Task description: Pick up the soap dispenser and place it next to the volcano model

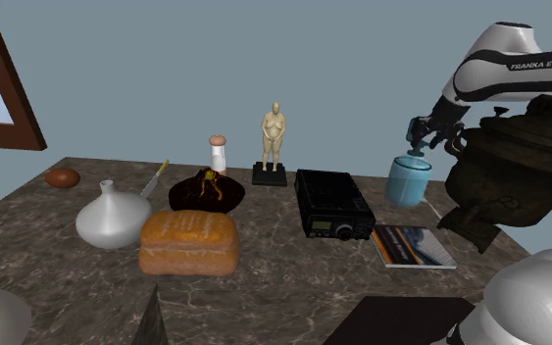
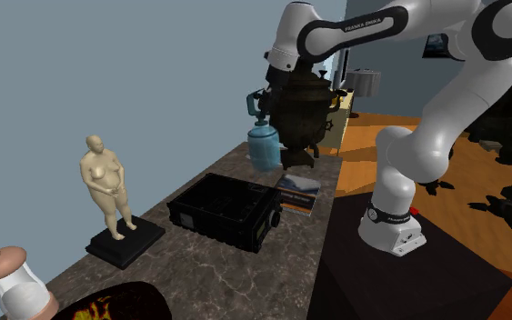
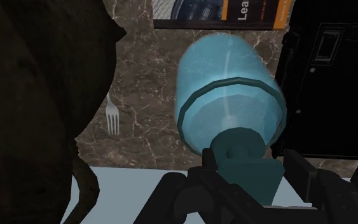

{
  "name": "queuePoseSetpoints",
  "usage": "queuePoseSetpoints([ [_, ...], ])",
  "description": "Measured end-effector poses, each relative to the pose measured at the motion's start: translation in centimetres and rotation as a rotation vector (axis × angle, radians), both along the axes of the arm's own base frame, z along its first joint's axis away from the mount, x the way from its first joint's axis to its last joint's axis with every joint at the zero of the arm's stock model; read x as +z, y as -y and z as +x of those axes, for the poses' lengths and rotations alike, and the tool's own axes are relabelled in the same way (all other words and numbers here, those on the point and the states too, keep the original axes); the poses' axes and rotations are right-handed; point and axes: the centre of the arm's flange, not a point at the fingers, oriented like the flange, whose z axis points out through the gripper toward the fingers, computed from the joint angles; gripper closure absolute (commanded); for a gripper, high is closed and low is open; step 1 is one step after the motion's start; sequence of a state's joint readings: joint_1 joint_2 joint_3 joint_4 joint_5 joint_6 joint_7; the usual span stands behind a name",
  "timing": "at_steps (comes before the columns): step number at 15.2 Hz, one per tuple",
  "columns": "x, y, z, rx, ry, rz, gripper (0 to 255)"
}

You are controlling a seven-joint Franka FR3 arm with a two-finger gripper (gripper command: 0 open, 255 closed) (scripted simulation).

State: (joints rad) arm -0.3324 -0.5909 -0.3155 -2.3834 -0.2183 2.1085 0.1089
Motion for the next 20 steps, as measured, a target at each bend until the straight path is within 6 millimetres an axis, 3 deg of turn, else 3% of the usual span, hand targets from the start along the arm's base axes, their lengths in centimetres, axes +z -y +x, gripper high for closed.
queuePoseSetpoints([
  [20, 10.6, 0.1, 0.2, 0.0, 0.0, 0.0, 255],
])
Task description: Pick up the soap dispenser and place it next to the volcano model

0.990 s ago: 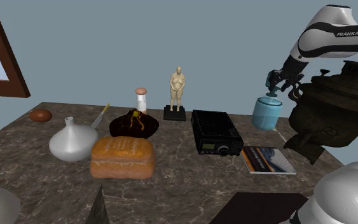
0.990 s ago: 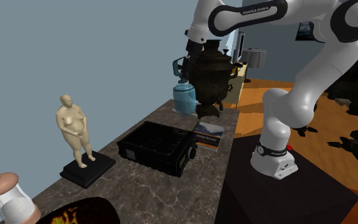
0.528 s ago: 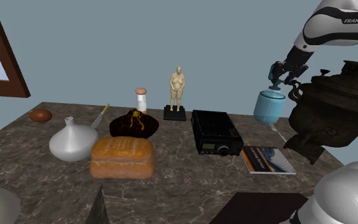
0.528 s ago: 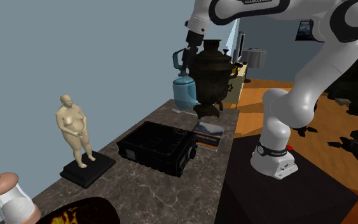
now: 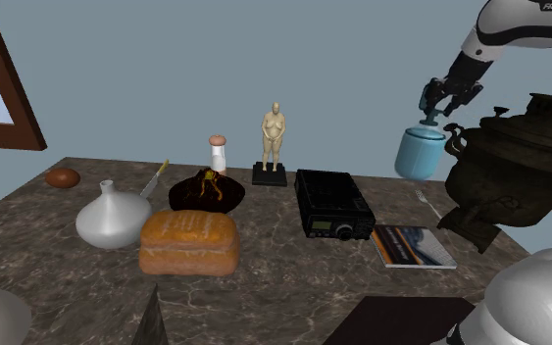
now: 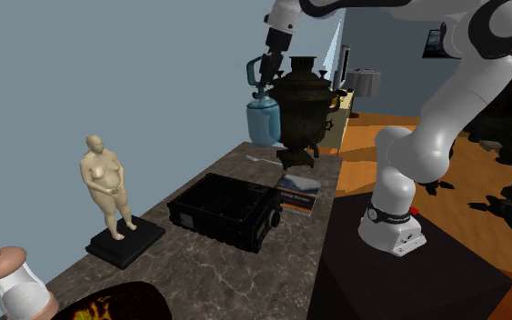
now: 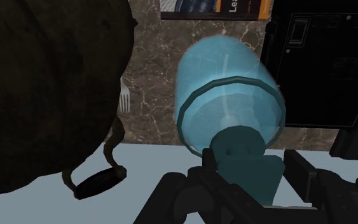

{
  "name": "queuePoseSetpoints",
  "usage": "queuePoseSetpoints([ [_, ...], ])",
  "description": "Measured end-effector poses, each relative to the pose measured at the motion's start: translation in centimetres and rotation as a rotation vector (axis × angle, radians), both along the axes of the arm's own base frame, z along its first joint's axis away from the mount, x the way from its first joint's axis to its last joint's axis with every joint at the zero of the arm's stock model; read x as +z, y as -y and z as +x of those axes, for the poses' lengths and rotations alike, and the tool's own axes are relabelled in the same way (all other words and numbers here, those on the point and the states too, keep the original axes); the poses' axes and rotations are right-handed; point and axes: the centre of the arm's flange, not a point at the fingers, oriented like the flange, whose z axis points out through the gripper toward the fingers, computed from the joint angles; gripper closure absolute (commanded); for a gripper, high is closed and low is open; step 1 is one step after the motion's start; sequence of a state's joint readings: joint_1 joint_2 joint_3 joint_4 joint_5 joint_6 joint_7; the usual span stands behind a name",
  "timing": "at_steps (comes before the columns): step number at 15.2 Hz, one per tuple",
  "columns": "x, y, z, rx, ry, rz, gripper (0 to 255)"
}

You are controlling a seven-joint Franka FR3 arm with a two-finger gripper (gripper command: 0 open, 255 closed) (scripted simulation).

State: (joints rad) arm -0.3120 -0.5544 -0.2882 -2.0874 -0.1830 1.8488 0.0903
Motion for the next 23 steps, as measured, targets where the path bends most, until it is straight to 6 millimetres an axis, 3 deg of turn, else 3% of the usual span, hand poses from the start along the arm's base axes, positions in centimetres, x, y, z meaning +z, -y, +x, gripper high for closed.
queuePoseSetpoints([
  [23, 12.3, 0.0, -0.1, 0.0, 0.0, 0.0, 255],
])
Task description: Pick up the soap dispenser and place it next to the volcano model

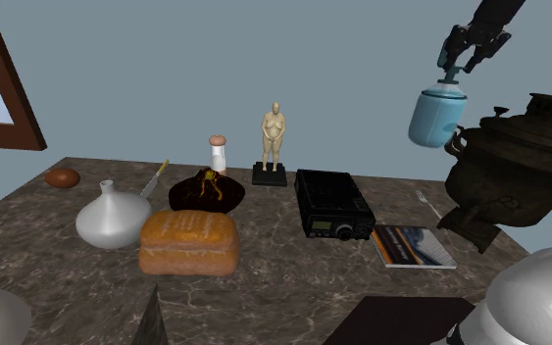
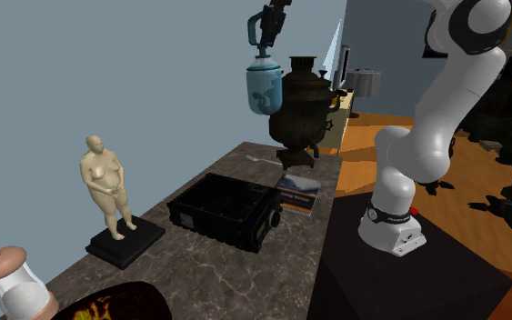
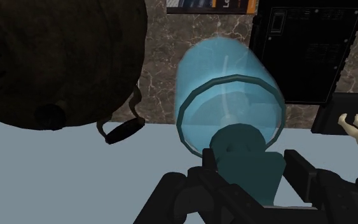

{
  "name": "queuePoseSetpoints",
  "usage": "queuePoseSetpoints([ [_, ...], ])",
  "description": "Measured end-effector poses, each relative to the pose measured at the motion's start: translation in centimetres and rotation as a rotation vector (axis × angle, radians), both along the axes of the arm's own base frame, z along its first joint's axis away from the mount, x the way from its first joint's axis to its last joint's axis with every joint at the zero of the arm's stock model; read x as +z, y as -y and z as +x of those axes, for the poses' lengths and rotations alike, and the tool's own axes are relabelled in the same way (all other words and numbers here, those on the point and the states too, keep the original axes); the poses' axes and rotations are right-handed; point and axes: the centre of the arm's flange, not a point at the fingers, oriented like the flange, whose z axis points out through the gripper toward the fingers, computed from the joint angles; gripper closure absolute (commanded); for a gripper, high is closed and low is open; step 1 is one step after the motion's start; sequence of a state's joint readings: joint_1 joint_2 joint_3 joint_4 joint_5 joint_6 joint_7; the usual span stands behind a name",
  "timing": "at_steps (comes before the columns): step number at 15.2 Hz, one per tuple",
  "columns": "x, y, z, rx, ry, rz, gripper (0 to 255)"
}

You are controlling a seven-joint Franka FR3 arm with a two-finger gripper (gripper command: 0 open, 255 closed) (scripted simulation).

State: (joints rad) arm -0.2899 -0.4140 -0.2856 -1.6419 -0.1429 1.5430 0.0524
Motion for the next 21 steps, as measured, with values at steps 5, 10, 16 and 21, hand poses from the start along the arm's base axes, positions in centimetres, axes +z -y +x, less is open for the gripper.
queuePoseSetpoints([
  [5, 2.6, 0.0, -0.1, 0.0, 0.0, 0.0, 255],
  [10, 5.2, 0.0, -0.1, 0.0, 0.0, 0.0, 255],
  [16, 4.0, -3.9, 3.3, 0.002, -0.002, 0.0, 255],
  [21, 2.3, -8.6, 7.4, 0.001, -0.001, 0.0, 255],
])
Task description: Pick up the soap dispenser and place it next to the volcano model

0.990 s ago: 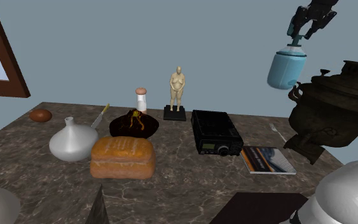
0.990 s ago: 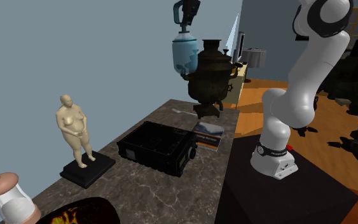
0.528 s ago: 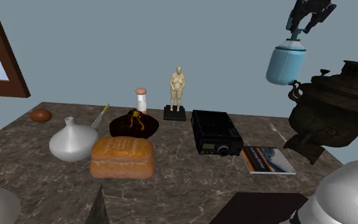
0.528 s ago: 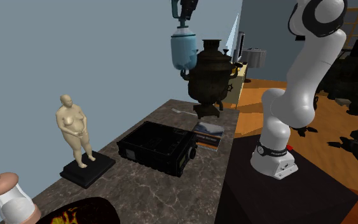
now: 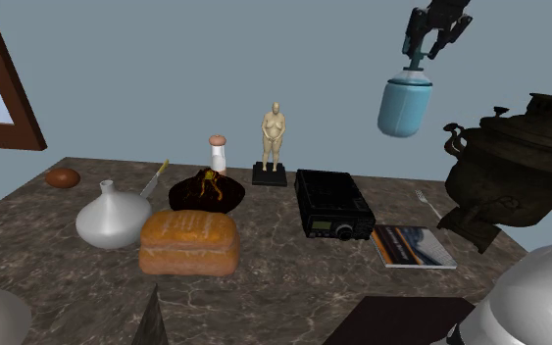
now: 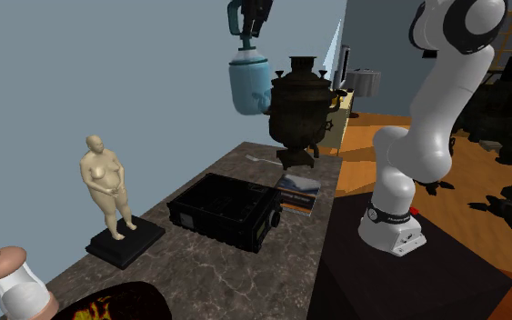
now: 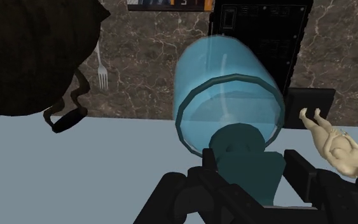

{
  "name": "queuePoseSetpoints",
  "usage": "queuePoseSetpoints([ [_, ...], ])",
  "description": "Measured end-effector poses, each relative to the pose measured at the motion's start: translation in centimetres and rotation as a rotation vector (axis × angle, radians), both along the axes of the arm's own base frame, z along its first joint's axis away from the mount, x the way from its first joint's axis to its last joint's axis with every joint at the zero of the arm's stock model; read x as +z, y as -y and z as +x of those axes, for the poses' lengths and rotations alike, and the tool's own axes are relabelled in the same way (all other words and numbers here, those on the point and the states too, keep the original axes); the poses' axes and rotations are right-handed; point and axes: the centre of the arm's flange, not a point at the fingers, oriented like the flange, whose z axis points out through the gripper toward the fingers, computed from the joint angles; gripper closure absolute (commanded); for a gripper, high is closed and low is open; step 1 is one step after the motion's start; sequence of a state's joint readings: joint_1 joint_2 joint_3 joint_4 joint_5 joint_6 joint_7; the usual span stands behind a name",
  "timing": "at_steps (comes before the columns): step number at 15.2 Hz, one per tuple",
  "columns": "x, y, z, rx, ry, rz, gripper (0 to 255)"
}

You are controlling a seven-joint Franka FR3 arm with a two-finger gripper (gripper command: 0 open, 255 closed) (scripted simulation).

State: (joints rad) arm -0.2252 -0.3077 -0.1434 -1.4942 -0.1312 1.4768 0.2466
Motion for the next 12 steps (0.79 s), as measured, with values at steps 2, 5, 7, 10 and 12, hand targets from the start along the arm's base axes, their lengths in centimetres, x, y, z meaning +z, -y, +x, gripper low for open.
queuePoseSetpoints([
  [2, -1.0, -2.0, 1.8, 0.0, -0.001, 0.0, 255],
  [5, -2.2, -4.7, 4.1, 0.0, -0.001, 0.0, 255],
  [7, -2.7, -6.6, 5.6, 0.0, -0.001, 0.0, 255],
  [10, -3.9, -9.3, 8.0, 0.0, 0.0, 0.0, 255],
  [12, -5.1, -11.3, 9.7, 0.0, -0.001, 0.0, 255],
])
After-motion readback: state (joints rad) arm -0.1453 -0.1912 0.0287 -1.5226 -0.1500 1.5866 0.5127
